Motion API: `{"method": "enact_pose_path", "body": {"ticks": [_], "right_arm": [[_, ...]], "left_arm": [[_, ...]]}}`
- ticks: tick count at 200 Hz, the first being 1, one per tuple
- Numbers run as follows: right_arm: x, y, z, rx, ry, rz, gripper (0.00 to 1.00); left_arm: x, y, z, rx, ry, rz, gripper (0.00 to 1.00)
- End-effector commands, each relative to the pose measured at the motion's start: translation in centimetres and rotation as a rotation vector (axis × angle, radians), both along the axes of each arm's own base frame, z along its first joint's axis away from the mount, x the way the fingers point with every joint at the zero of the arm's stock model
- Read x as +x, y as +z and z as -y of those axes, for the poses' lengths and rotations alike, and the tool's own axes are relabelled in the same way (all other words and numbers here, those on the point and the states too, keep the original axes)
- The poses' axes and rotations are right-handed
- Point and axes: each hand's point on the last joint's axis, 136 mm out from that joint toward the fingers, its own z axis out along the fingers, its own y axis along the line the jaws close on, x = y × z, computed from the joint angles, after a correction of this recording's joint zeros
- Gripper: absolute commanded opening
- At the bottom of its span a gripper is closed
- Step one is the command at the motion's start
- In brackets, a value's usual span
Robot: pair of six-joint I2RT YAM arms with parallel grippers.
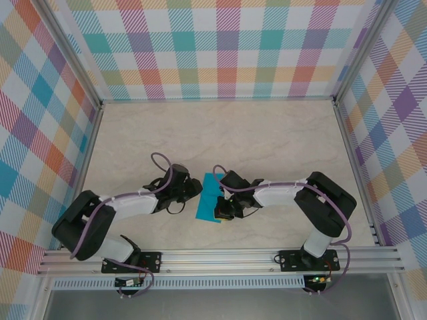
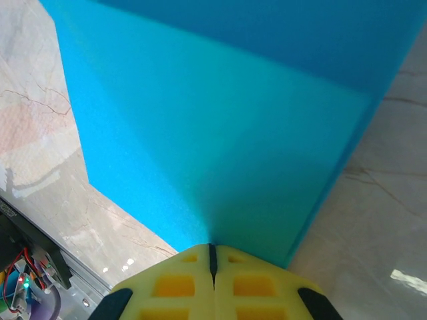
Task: Fold a paper plane with a square sheet of paper (pick it up from the middle)
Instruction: Fold the triangle a second time at the center of the table.
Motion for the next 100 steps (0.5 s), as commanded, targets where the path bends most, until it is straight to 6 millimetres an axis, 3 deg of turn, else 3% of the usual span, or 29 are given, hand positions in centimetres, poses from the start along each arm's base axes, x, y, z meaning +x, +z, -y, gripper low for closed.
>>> {"method": "enact_pose_path", "body": {"ticks": [1,28,44,69,100], "right_arm": [[-1.1,-1.4,1.8,-0.100,0.016,-0.041,0.04],[-0.8,-1.0,1.5,-0.084,0.011,-0.027,0.05],[-0.7,-0.7,1.4,-0.074,0.009,-0.018,0.05],[-0.5,-0.2,1.2,-0.059,0.004,-0.004,0.06],[-0.2,0.7,0.5,-0.021,0.006,0.015,0.07]], "left_arm": [[-0.3,2.3,-0.4,-0.013,-0.014,0.045,0.28],[-1.3,3.6,1.8,-0.119,-0.099,0.062,0.28],[-1.8,3.4,3.7,-0.153,-0.168,0.046,0.26],[-2.0,1.7,5.3,-0.156,-0.204,0.007,0.24],[-1.7,-1.4,5.4,-0.100,-0.189,-0.056,0.23]]}}
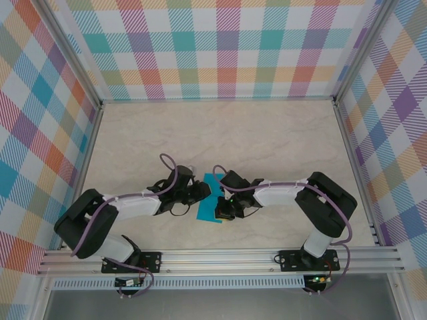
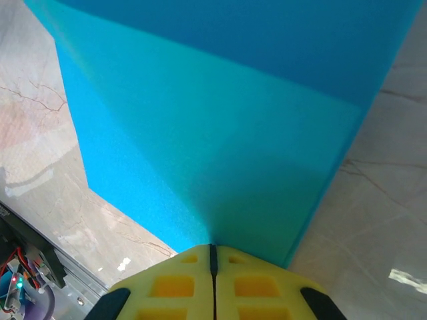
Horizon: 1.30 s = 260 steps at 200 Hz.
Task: Fold a paper plane with a square sheet of paper (pick it up from the middle)
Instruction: Fold the triangle a second time at the center of the table.
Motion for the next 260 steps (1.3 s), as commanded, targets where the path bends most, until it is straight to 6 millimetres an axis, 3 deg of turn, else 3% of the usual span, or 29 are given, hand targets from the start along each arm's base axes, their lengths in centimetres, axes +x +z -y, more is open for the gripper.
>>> {"method": "enact_pose_path", "body": {"ticks": [1,30,67,102,135,168,220,260], "right_arm": [[-0.1,0.6,0.3,-0.007,0.004,0.012,0.07],[0.4,2.0,-0.9,0.050,0.009,0.031,0.08],[1.6,4.0,-2.7,0.120,0.004,0.076,0.11],[2.7,2.4,-3.5,0.090,-0.028,0.066,0.10],[3.7,0.5,-2.7,0.031,-0.058,0.075,0.10],[2.5,-1.7,-1.3,0.022,-0.070,0.012,0.11],[1.3,0.2,-1.2,0.105,-0.052,0.001,0.13],[-0.5,-1.0,0.4,0.099,-0.061,-0.039,0.14]], "left_arm": [[0.6,-0.6,1.1,-0.005,-0.014,-0.008,0.23],[0.5,-3.4,0.2,0.079,0.009,-0.066,0.20],[-0.4,-4.2,-0.4,0.084,0.025,-0.083,0.19],[-0.4,-3.9,-0.2,0.078,0.019,-0.078,0.20],[-0.3,-3.8,0.2,0.074,0.009,-0.079,0.20],[-0.5,-4.2,-0.1,0.083,0.016,-0.087,0.19],[-0.7,-4.9,-1.1,0.114,0.054,-0.102,0.19],[-0.9,-5.3,-1.7,0.128,0.079,-0.112,0.18]]}}
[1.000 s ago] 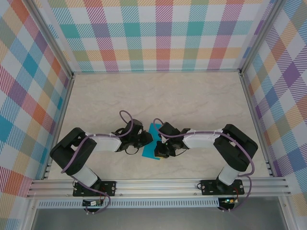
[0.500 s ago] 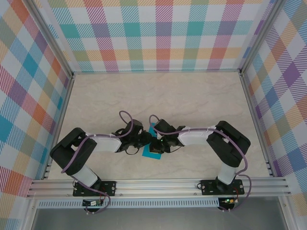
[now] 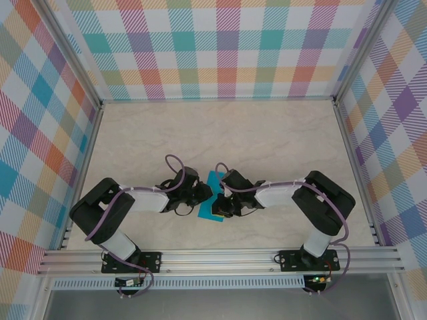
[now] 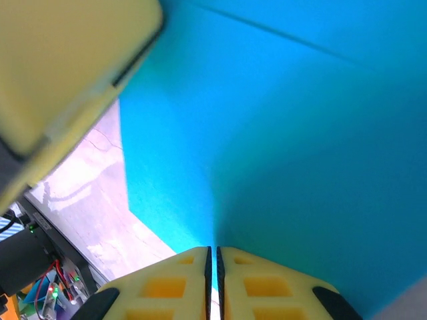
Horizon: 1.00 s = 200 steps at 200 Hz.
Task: Fold a paper plane with a square sheet of paper (pick it up from the middle)
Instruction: Fold the triangle a second time at the center of the table.
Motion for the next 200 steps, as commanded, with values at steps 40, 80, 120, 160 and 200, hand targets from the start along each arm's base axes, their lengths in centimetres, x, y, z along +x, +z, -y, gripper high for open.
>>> {"method": "enact_pose_path", "body": {"ticks": [40,80,120,160,200], "right_arm": [[-3.5,-1.7,3.6,-0.041,0.009,-0.072,0.16],[-4.8,-2.2,4.5,-0.069,0.068,-0.090,0.16],[-3.8,-0.1,4.4,-0.054,0.023,-0.044,0.15],[-0.2,3.8,1.8,0.022,-0.026,0.097,0.17],[0.2,1.1,0.2,0.024,-0.043,0.015,0.14]], "left_arm": [[-1.7,-3.0,-2.5,0.107,0.048,-0.072,0.18],[-1.6,-2.9,-2.4,0.108,0.045,-0.073,0.18],[-1.6,-2.8,-2.2,0.100,0.039,-0.072,0.18],[-1.7,-2.6,-2.2,0.097,0.035,-0.071,0.18],[-1.7,-2.6,-1.9,0.091,0.025,-0.075,0.19]]}}
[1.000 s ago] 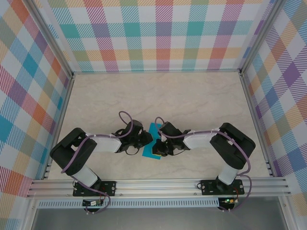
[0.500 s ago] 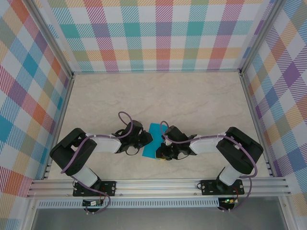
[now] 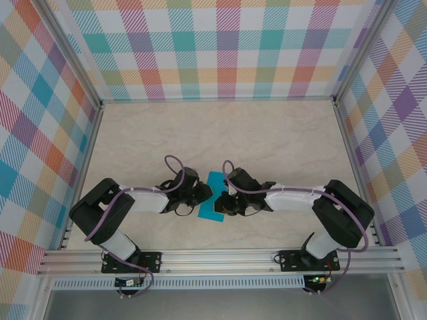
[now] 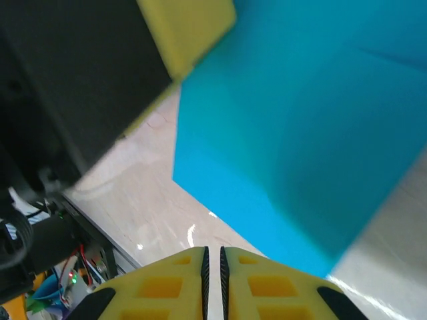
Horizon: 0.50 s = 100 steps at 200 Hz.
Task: Fold a paper plane with a square sheet of paper (pick it up from the middle)
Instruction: Fold the triangle a second time at the center of the table, then turn over the paper at the center of the table.
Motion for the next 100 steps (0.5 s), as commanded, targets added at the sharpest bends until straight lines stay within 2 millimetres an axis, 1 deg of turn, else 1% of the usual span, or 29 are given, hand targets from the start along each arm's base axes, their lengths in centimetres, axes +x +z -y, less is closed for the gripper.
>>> {"method": "enact_pose_path", "body": {"ticks": [1,16,30,53,62,75,90,100], "right_arm": [[-0.3,-2.2,-0.1,-0.024,-0.024,-0.065,0.14],[-0.9,-3.4,0.8,-0.047,-0.042,-0.090,0.14],[-1.9,-4.0,1.9,-0.060,-0.045,-0.107,0.15],[-3.8,-4.3,3.6,-0.068,-0.018,-0.112,0.17],[-4.8,-4.5,4.4,-0.087,0.006,-0.117,0.18],[-5.7,-4.7,5.4,-0.115,0.038,-0.121,0.19],[-6.1,-4.8,6.3,-0.156,0.052,-0.120,0.19],[-5.9,-4.4,6.3,-0.157,0.053,-0.108,0.19]], "left_arm": [[-1.8,-2.6,-1.8,0.094,0.008,-0.077,0.19],[-1.8,-2.6,-1.9,0.096,0.010,-0.077,0.19],[-1.8,-2.6,-1.9,0.100,0.012,-0.078,0.19],[-1.7,-2.6,-2.0,0.103,0.021,-0.077,0.19],[-1.6,-2.7,-2.1,0.105,0.024,-0.078,0.19],[-1.6,-2.7,-2.0,0.105,0.024,-0.080,0.19],[-1.6,-2.8,-2.0,0.105,0.023,-0.081,0.19],[-1.6,-2.8,-1.9,0.102,0.020,-0.082,0.19]]}}
